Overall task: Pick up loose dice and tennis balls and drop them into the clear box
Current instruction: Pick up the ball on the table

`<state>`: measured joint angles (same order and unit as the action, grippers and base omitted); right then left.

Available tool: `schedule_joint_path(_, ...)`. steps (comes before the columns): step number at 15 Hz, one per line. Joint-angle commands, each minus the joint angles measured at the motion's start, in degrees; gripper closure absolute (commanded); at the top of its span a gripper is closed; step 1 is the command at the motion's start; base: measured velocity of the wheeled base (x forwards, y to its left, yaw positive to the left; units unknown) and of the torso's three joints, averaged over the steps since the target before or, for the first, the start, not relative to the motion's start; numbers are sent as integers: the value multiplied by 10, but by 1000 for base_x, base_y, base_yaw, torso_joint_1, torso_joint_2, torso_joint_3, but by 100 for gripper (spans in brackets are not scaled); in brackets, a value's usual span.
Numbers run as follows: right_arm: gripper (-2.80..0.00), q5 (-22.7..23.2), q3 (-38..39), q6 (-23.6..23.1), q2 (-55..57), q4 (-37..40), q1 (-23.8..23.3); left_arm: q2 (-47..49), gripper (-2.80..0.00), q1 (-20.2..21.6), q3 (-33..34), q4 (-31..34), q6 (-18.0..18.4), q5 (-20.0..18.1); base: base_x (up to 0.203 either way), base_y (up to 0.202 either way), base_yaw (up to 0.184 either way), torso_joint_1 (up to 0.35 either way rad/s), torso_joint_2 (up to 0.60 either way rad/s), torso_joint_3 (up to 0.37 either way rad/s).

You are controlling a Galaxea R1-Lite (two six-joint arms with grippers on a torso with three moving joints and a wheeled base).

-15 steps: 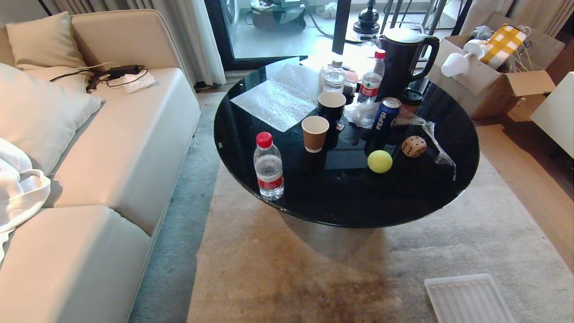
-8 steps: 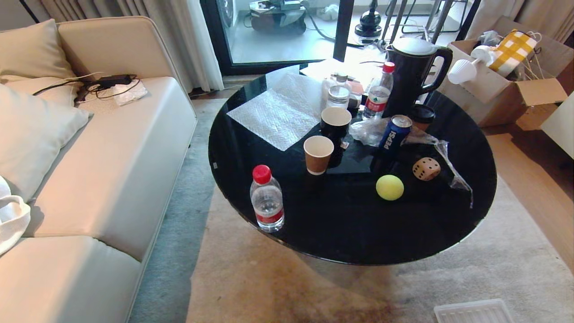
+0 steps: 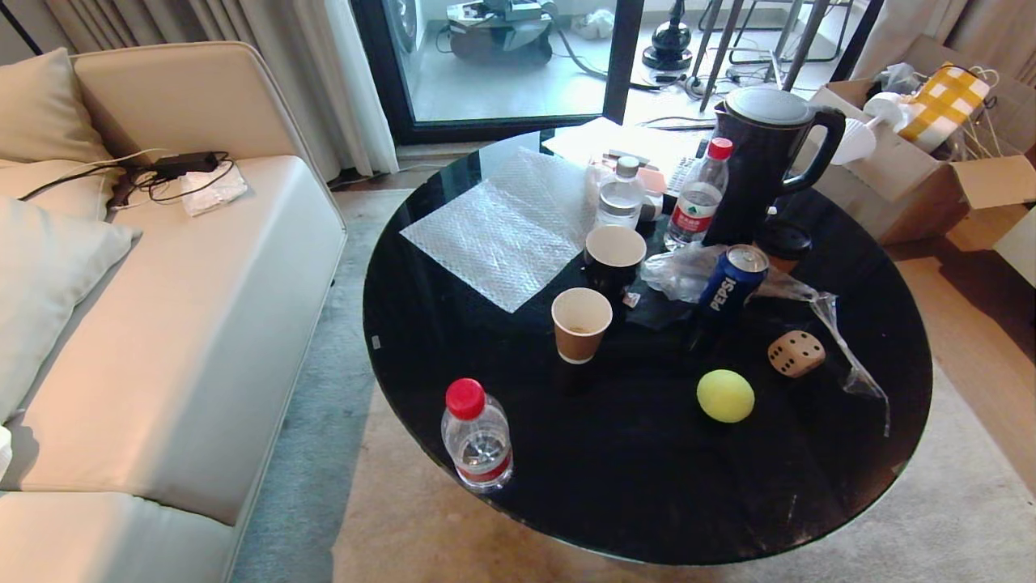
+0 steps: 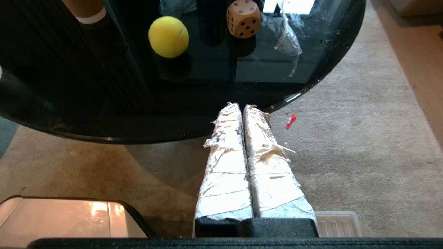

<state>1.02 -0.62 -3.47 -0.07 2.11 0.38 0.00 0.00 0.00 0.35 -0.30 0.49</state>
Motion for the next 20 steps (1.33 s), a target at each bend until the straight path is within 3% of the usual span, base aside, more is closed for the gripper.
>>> schedule_joint_path(1,0,0,0,0,1,0,0,0,0,0,0,0,0,0,0,0,0,0,0,0)
schedule_joint_path(16,0,1,-7,-5,1,11,0,0,0,0,0,0,-1,0,0,0,0,0,0,0)
schedule_joint_path(20,0,16,-186,3,86,118,1,0,0,0,0,0,-1,0,0,0,0,0,0,0)
